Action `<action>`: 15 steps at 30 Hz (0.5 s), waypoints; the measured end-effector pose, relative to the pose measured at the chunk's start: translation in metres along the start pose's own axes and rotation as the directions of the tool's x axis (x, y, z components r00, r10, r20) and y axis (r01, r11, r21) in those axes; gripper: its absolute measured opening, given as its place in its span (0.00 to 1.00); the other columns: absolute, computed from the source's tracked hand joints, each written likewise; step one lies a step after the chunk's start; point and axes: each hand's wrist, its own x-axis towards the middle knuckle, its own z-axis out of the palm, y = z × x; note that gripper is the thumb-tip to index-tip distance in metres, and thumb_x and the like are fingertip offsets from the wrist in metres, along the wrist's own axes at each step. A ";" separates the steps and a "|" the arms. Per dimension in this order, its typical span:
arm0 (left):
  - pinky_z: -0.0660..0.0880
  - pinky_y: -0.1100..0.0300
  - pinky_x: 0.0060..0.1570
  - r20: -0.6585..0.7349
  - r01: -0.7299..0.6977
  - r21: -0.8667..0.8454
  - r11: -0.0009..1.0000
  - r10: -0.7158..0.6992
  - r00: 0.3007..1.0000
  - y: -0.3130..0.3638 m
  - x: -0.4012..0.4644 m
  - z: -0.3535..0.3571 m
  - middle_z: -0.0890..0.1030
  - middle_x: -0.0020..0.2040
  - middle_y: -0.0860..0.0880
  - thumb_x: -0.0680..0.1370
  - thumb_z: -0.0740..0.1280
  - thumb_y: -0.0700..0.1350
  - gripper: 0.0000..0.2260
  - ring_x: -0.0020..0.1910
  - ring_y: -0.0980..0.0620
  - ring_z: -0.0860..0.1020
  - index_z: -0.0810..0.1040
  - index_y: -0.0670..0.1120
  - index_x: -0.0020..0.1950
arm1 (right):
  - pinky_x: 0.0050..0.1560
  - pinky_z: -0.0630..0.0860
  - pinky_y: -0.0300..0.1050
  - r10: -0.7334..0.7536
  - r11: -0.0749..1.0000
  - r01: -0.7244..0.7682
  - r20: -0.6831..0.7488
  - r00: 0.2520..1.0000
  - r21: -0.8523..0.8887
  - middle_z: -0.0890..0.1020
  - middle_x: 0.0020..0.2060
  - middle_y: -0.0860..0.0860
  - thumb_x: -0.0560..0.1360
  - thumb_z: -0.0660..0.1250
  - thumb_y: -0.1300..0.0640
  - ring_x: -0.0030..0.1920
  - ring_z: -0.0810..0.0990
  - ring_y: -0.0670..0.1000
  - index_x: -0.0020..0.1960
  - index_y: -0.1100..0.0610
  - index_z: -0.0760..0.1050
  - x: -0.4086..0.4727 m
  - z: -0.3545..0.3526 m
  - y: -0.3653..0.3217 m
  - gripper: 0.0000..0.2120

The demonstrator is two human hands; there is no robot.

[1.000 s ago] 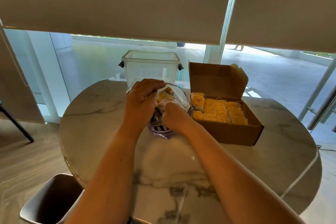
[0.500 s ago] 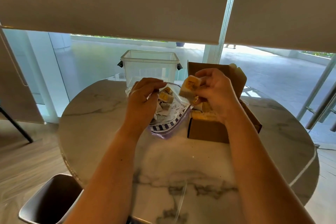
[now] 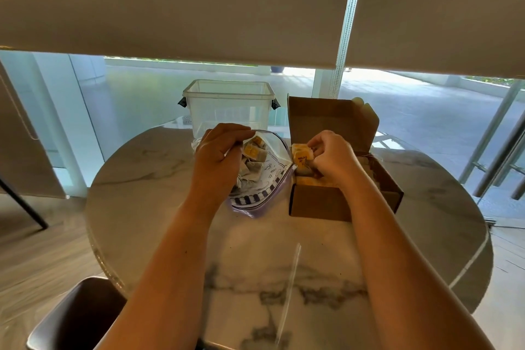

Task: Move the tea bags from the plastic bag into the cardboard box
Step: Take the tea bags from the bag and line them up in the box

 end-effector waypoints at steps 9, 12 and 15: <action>0.75 0.53 0.57 0.008 0.015 -0.033 0.999 -0.015 1.000 0.000 0.000 0.000 0.80 0.54 0.50 0.77 0.59 0.32 0.15 0.56 0.56 0.76 0.82 0.44 0.52 | 0.51 0.77 0.44 -0.006 0.996 0.014 0.090 0.996 -0.091 0.79 0.50 0.52 0.74 0.68 0.66 0.47 0.77 0.50 0.46 0.56 0.79 0.004 0.001 0.005 0.06; 0.76 0.50 0.56 0.012 0.030 -0.051 0.998 -0.030 0.999 0.001 0.000 0.000 0.80 0.54 0.51 0.77 0.59 0.32 0.15 0.56 0.57 0.76 0.82 0.45 0.53 | 0.46 0.72 0.39 -0.030 0.994 0.044 0.129 0.991 -0.103 0.76 0.50 0.49 0.74 0.69 0.64 0.47 0.74 0.48 0.51 0.56 0.79 0.002 -0.001 0.006 0.08; 0.74 0.52 0.59 0.010 0.005 -0.039 0.999 -0.005 1.000 0.001 0.000 0.000 0.80 0.54 0.50 0.77 0.59 0.31 0.15 0.56 0.55 0.77 0.82 0.44 0.52 | 0.44 0.70 0.38 -0.055 0.986 0.073 0.115 0.992 -0.152 0.77 0.47 0.49 0.72 0.72 0.61 0.42 0.73 0.45 0.46 0.52 0.76 0.004 0.007 0.004 0.07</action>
